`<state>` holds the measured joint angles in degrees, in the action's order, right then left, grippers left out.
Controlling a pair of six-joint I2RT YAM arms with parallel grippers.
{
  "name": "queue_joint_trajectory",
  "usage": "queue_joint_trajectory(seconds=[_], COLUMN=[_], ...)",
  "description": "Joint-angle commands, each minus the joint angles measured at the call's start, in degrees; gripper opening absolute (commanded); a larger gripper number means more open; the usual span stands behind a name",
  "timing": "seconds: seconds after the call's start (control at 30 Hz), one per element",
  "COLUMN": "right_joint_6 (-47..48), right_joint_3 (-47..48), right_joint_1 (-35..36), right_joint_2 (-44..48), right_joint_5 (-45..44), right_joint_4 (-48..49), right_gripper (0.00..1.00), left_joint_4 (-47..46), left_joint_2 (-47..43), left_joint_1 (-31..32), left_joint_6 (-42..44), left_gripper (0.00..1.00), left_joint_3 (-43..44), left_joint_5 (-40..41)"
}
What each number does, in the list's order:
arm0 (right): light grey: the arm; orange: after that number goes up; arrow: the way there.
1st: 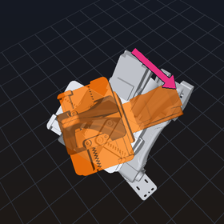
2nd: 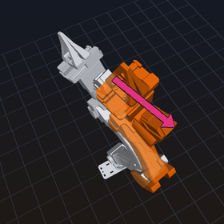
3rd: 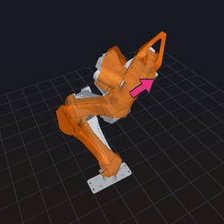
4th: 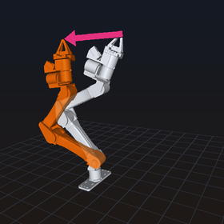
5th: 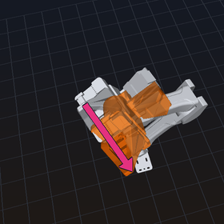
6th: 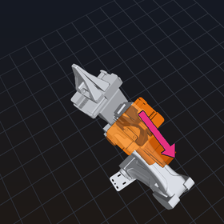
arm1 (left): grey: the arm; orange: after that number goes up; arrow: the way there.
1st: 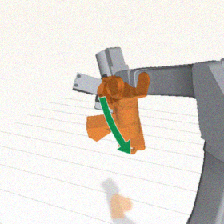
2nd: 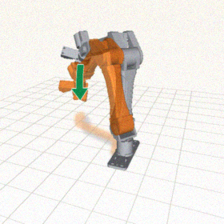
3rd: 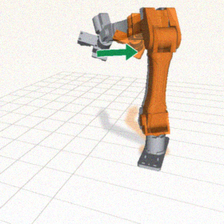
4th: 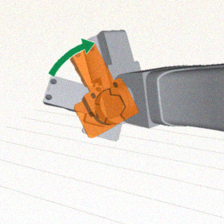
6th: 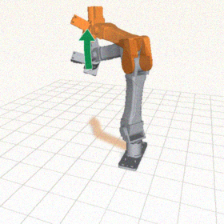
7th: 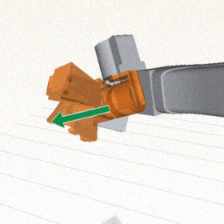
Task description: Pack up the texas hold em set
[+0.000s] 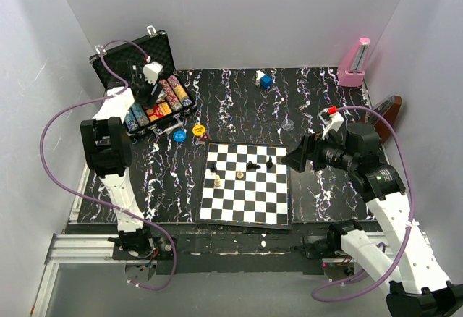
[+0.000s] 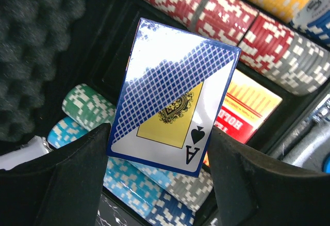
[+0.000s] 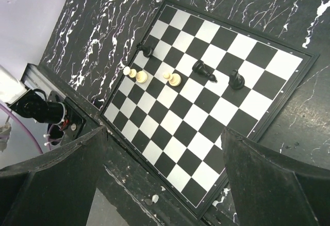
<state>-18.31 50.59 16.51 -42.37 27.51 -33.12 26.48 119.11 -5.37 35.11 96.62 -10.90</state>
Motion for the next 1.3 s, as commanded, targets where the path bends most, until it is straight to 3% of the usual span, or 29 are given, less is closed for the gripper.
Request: queue_joint_trajectory(seconds=[0.0, 0.63, 1.27], right_joint_6=[-1.29, -3.14, -5.34], right_joint_3=[-0.93, -1.9, -2.86], right_joint_1=[-0.34, -0.34, -0.25], right_joint_2=[-0.43, -0.7, -0.78], right_joint_5=[2.64, 2.02, 2.38], right_joint_4=[2.81, 0.34, 0.25], right_gripper=[0.96, 0.96, 0.95], left_joint_4=[-2.66, -1.52, -4.59], left_joint_2=[0.85, 6.92, 10.26], left_joint_1=[-0.96, -3.33, -4.74], left_joint_6=[1.97, 5.14, 4.79], left_gripper=[0.0, 0.0, 0.0], left_joint_3=[5.59, 12.63, 14.3], left_joint_5=[-0.09, -7.82, -6.59])
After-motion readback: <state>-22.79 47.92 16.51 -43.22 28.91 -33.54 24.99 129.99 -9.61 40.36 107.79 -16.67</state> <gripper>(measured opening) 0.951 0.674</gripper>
